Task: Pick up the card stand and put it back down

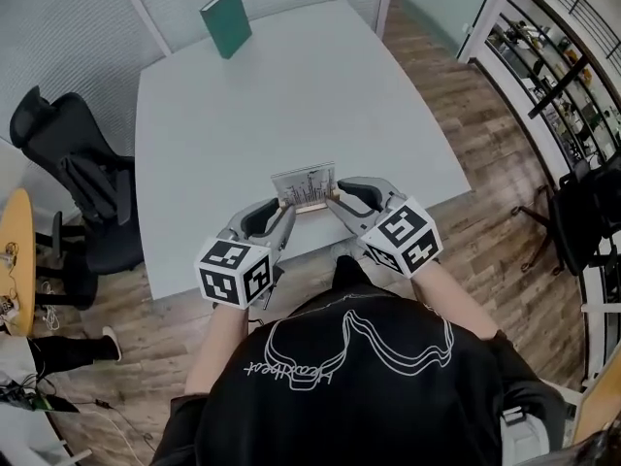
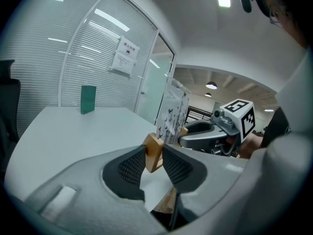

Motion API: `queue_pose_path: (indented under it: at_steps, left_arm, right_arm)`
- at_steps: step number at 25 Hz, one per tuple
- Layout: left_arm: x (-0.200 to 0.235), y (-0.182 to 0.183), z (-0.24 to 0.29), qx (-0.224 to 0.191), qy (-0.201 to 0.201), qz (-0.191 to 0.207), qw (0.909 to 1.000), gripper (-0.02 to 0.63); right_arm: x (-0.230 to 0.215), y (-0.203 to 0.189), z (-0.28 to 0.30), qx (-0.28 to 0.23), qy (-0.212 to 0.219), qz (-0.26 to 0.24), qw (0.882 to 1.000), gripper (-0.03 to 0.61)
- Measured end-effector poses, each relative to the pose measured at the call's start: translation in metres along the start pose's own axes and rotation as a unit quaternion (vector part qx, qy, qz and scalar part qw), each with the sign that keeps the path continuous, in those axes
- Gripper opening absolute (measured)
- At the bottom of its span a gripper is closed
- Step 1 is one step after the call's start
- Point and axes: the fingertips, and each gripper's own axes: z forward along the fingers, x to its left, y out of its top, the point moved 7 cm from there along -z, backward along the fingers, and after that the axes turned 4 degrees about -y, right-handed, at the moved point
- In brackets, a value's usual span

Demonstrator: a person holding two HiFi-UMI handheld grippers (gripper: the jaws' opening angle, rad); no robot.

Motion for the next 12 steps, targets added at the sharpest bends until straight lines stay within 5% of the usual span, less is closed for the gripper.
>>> queue_pose_path:
  at_steps: [12]
  left_arm:
    - [-0.0055, -0.0013, -0.0076, 0.009, -0.005, 0.014, 0.9999, 0.114]
  right_arm:
    - [0.0093, -0.0059, -0.0053, 0.004, -0.005, 0.025, 1.000, 0.120]
